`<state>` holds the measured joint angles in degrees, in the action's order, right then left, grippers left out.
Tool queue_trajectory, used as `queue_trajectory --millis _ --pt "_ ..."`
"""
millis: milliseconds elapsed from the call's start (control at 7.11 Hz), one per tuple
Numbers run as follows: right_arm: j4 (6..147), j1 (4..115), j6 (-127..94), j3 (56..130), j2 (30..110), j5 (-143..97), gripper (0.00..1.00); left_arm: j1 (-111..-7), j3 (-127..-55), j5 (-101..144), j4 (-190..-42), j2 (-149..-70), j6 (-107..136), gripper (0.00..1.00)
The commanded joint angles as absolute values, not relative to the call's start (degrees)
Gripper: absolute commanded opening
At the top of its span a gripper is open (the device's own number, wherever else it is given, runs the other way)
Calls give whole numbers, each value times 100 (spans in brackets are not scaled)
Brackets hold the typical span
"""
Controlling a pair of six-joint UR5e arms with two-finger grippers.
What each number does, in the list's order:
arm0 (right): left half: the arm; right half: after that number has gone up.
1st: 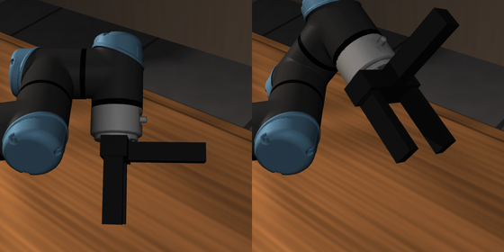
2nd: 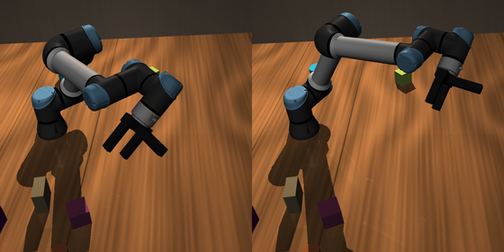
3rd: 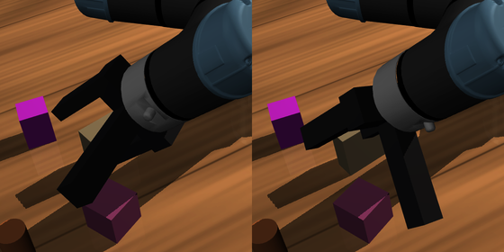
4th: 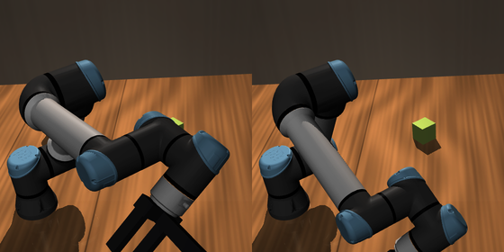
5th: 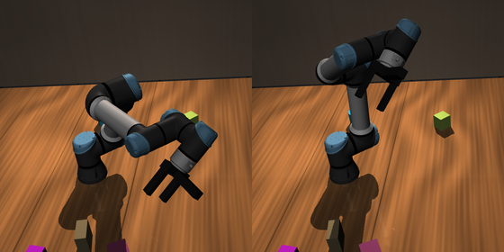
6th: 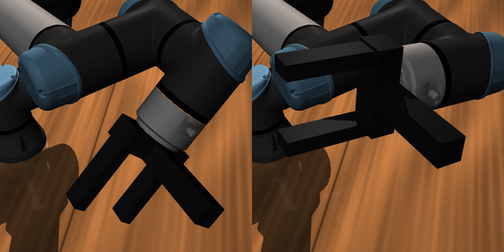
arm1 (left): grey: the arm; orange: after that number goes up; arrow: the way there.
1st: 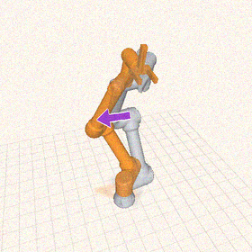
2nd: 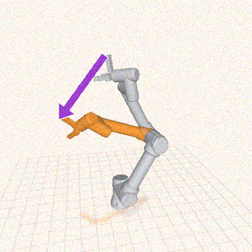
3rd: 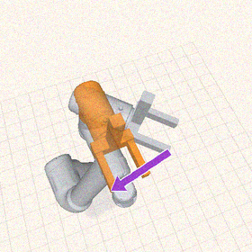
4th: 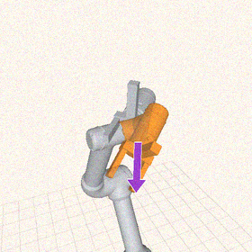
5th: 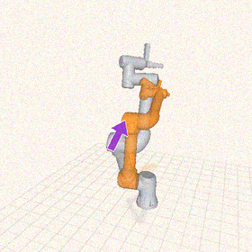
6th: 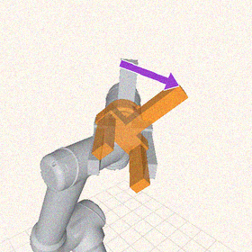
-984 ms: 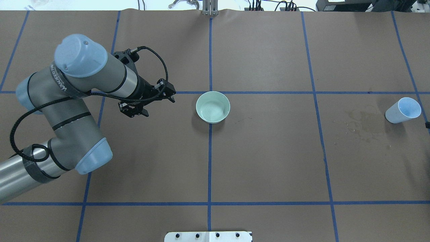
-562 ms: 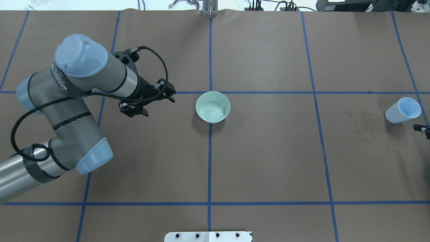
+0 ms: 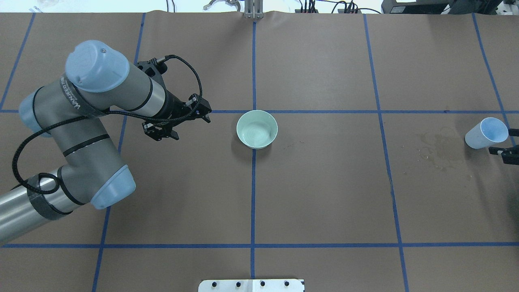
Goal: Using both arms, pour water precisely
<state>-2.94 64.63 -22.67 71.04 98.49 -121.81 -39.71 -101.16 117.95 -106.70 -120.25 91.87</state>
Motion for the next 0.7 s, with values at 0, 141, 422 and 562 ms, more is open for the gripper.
queue_trajectory --millis 0,141,422,562 --pt "-264 6425 -2276 6979 9634 -12042 99 -3981 -10116 11795 -10670 -12015 9176 100" --pt "-272 6373 -2276 6848 9589 -11980 99 -3981 -10116 11795 -10670 -12032 9167 100" --pt "-281 6311 -2285 6803 9554 -11988 97 -3981 -10116 11795 -10670 -12032 9176 100" --pt "-281 6276 -2285 6811 9528 -11980 97 -3981 -10116 11795 -10670 -12032 9167 100"
